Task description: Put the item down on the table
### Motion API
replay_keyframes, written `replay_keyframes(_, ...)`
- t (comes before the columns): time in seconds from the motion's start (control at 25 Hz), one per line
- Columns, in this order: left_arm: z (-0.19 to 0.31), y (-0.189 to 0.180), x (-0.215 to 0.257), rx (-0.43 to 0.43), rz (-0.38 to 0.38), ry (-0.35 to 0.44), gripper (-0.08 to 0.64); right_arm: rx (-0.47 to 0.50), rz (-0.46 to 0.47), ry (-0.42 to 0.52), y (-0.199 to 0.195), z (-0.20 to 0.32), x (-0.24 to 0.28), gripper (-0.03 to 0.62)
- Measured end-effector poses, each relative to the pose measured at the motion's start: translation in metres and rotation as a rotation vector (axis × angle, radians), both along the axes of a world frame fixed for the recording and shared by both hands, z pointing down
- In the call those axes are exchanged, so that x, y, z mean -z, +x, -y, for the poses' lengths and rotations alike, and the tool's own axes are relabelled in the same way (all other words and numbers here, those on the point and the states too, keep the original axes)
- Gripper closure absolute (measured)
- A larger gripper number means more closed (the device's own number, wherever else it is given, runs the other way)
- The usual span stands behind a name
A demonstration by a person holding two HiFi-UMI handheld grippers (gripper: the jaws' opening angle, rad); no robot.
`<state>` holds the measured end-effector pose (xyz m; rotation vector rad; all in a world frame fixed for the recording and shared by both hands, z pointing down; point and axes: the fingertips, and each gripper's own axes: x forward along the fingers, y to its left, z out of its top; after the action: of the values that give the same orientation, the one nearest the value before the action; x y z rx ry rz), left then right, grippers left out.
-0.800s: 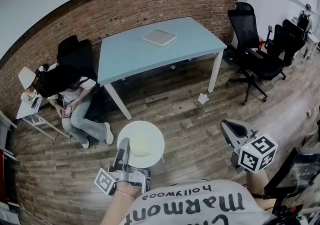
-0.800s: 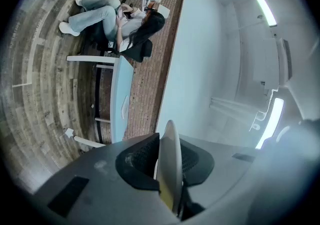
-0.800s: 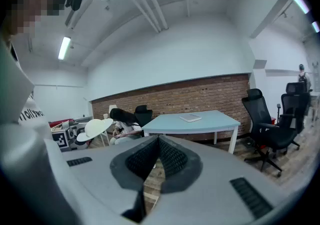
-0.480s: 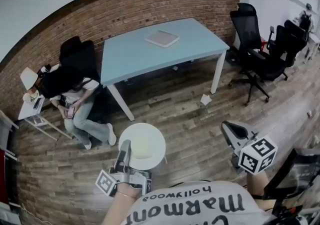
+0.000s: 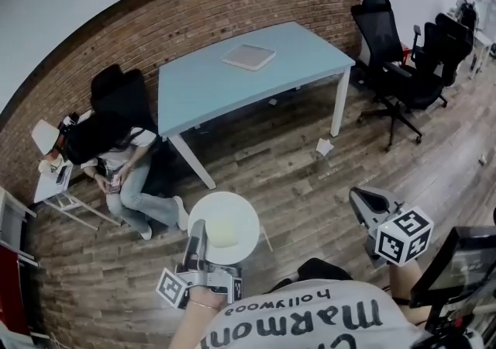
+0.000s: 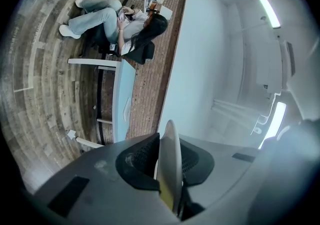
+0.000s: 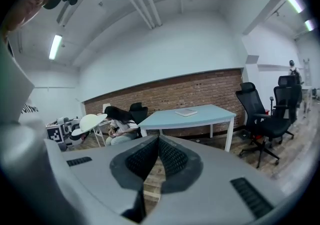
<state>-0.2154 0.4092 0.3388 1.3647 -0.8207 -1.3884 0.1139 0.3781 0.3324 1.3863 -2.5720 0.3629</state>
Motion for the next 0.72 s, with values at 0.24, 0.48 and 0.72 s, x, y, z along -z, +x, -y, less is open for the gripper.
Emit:
replay_keyframes(0.24,0.016,0.017,-0.017,-0.028,0.018,0.022,0.523,0.028,0.03,-0.045,0.003,0.017,-0.021,0.581)
replay_keyframes(0.48,0.075,0.004,-0.016,0.045,0.002,0.005,0.523,0.031,-0.002,-0.067,0.012,0.084,-0.029,0.581)
replay_keyframes(0.72,0.161,0.011,-0.006,0.076,0.032,0.039,0.523,0.05,0.036,-0.071,0.036,0.172,-0.026,0.581)
